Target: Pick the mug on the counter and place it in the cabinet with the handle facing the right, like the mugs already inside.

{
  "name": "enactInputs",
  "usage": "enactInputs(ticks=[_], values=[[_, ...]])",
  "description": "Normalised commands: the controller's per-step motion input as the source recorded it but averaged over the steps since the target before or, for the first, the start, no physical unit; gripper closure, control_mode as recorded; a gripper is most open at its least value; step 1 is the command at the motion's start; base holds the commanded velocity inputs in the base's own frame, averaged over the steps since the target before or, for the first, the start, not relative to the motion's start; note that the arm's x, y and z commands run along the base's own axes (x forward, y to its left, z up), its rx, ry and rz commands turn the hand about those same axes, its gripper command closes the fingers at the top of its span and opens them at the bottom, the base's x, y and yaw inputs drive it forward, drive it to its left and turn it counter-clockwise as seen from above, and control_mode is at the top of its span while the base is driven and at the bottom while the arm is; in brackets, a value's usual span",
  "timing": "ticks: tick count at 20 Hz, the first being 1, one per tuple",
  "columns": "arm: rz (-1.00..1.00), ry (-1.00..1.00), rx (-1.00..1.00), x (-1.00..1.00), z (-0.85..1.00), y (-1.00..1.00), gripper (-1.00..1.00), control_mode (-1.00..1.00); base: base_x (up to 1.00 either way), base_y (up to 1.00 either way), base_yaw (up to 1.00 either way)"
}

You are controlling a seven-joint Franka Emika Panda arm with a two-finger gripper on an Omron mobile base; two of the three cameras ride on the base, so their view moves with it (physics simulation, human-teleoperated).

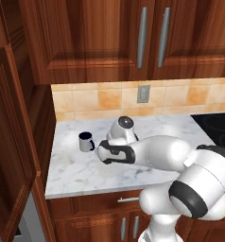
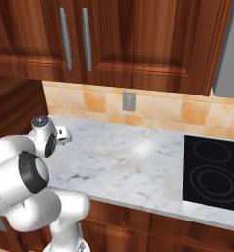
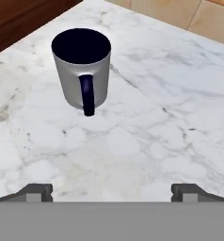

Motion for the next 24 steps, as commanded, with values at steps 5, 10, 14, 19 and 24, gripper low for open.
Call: enactInputs(ticks=[5, 10, 14, 19, 24], values=[[-0.05, -0.02, -0.04, 0.31, -0.05, 0.47, -1.00, -1.00, 0.00, 0.00, 0.00], [-0.02, -0.01, -0.02, 0.38, 0.02, 0.34, -1.00, -1.00, 0.00, 0.00, 0.00], [-0.01, 0.02, -0.01, 0.38, 0.02, 0.19, -1.00, -1.00, 0.00, 0.00, 0.00], [0.00, 0.06, 0.00, 0.36, -0.11, 0.20, -1.00, -1.00, 0.00, 0.00, 0.00], [0.00, 0.01, 0.00, 0.28, -0.17, 0.11, -1.00, -1.00, 0.00, 0.00, 0.00]])
